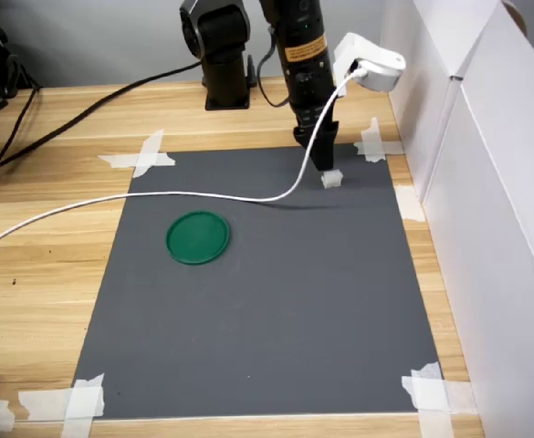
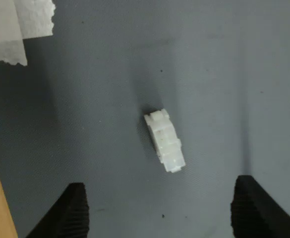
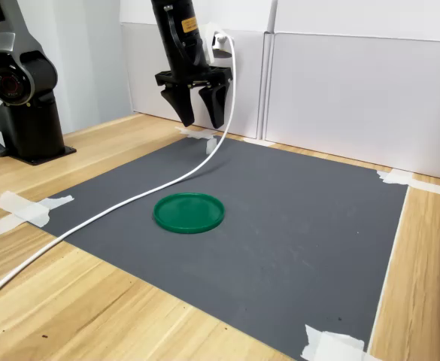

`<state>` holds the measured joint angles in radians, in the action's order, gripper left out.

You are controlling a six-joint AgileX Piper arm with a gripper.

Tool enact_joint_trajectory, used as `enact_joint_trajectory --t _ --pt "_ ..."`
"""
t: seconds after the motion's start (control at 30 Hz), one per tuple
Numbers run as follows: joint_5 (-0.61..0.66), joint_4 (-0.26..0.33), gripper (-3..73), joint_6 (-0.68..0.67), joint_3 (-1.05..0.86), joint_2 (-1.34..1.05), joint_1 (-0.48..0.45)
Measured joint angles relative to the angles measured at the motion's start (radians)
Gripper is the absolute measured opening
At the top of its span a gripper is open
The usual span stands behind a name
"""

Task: Grasp a white terminal and put it in the green lid.

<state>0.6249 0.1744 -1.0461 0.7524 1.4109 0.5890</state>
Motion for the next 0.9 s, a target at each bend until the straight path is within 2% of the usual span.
enact_joint_trajectory --t 0.33,0.6,0.9 --pt "-0.071 0.006 68.3 0.0 -0.001 0.089 0.0" --pt "-0.081 0.071 68.3 0.0 0.008 0.132 0.0" --pt "-0.083 0.081 67.7 0.0 0.012 0.153 0.0"
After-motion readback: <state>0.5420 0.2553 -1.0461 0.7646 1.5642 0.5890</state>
